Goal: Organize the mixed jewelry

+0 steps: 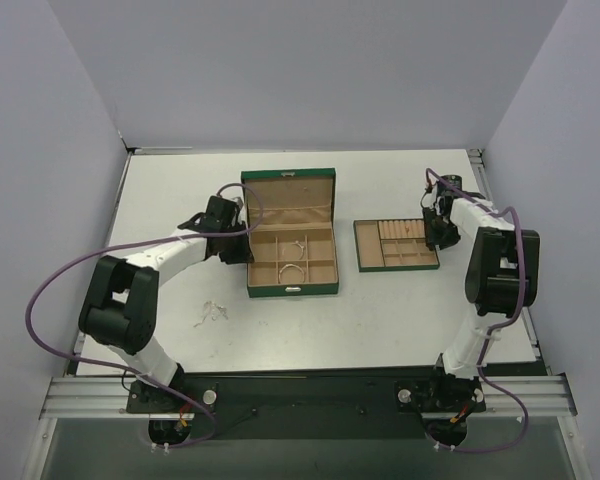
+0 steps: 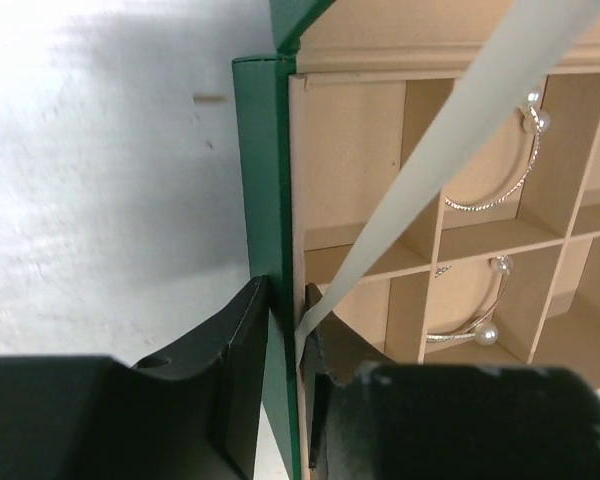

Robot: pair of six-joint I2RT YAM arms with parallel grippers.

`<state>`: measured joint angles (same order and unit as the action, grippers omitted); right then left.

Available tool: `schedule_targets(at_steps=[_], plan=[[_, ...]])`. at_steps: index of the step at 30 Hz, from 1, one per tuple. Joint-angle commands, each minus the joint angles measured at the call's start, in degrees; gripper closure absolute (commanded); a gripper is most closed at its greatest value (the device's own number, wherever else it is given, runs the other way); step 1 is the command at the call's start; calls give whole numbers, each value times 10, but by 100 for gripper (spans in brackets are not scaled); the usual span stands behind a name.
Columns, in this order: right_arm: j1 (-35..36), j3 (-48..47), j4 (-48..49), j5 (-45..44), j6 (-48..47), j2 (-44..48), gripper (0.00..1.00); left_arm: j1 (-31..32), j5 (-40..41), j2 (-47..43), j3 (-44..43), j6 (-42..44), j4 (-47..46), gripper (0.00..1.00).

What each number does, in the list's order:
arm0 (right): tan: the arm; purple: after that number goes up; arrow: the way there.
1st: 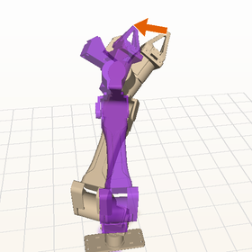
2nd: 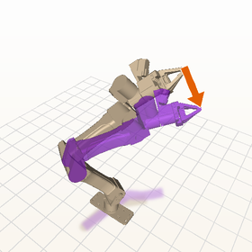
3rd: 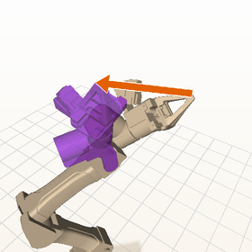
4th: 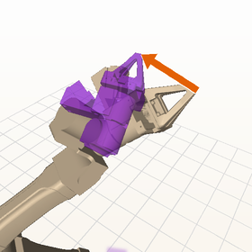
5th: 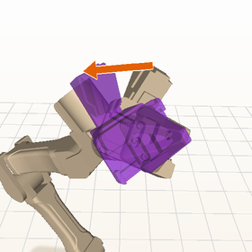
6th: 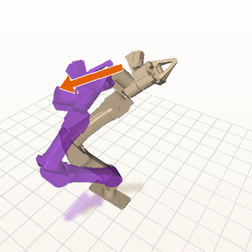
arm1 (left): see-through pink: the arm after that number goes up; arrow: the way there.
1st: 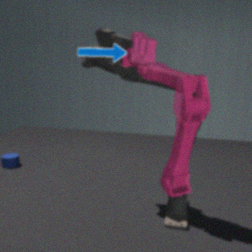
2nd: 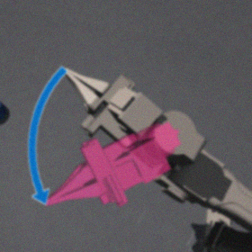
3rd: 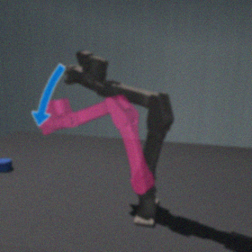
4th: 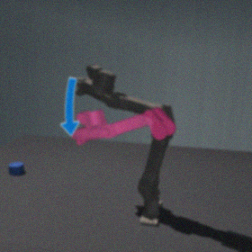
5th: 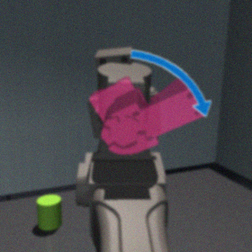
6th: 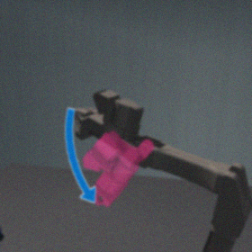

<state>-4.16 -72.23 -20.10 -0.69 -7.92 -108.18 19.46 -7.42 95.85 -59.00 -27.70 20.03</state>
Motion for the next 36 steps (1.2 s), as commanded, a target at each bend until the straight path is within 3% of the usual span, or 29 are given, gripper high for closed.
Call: schedule_targets(at_steps=[1,5,8,13,18,25,27,30,34,36], plan=[[-3,-1,-16,-6,17,55,65,29,28,-54,40,-65,6,87],[2,22,-1,-4,44,109,45,42,54,-85,75,-117,-3,87],[23,24,-6,-13,77,150,38,51,65,-108,102,-160,-17,87],[92,49,-8,-9,123,213,34,71,106,-125,136,-233,-44,94],[146,84,-10,30,171,234,34,79,118,-116,132,-287,-60,94],[156,143,6,74,225,260,34,98,93,-98,122,-307,-89,92],[156,154,11,88,228,273,33,99,84,-100,123,-302,-78,84],[156,160,13,104,232,285,33,100,74,-125,139,-279,-82,81],[156,158,16,123,237,286,33,100,74,-151,147,-253,-76,54],[157,157,18,130,239,286,33,100,74,-161,140,-241,-57,45]])
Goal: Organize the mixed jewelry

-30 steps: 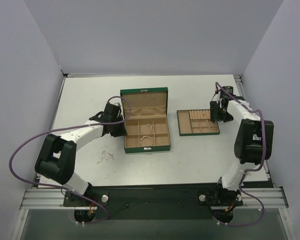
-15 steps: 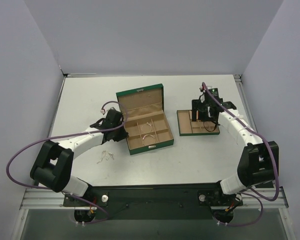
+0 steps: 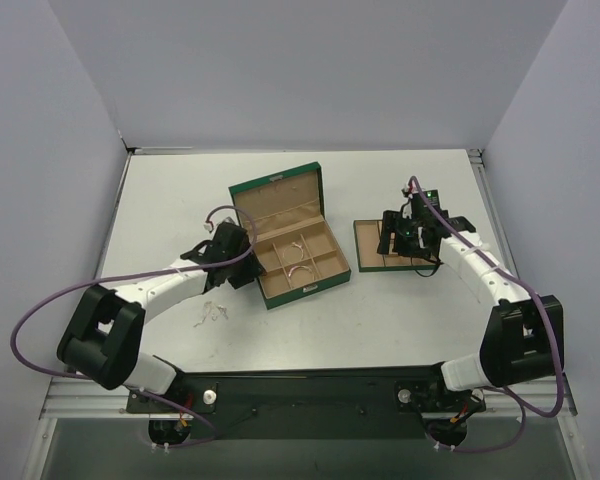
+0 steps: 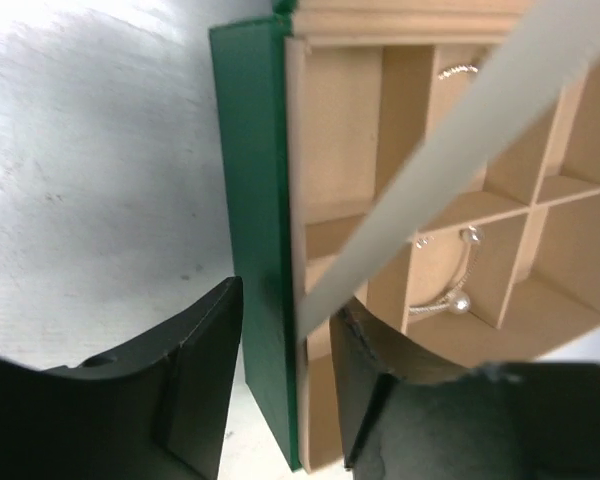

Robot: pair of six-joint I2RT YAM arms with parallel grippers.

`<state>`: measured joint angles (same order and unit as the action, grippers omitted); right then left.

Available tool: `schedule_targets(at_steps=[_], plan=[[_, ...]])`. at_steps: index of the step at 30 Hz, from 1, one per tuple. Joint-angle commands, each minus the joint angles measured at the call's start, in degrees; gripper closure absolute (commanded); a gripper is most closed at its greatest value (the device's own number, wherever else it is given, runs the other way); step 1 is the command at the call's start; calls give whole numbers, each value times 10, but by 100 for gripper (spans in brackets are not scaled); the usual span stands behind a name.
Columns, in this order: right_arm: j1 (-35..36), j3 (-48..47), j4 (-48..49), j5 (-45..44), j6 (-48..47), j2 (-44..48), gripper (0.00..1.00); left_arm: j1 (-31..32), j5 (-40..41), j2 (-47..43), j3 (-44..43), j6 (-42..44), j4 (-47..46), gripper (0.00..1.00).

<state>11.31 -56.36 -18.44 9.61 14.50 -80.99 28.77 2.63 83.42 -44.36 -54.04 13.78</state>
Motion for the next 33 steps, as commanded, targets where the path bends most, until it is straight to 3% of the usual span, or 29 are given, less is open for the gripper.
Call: schedule_targets(at_steps=[1,3,6,11,17,33], plan=[[1,-2,3,33,17,14,33,7,-36,-41,-13,35,13,41],[2,-3,6,38,20,9,33,8,-38,-63,-16,49,23,33],[3,-9,7,47,23,1,33,9,-31,-102,-30,68,64,31],[5,-16,5,43,27,-7,33,11,110,-166,-8,61,170,31],[9,-28,-2,46,21,-20,33,10,174,-212,60,-1,216,33],[14,-44,-22,38,16,-33,33,11,170,-122,76,10,172,39]])
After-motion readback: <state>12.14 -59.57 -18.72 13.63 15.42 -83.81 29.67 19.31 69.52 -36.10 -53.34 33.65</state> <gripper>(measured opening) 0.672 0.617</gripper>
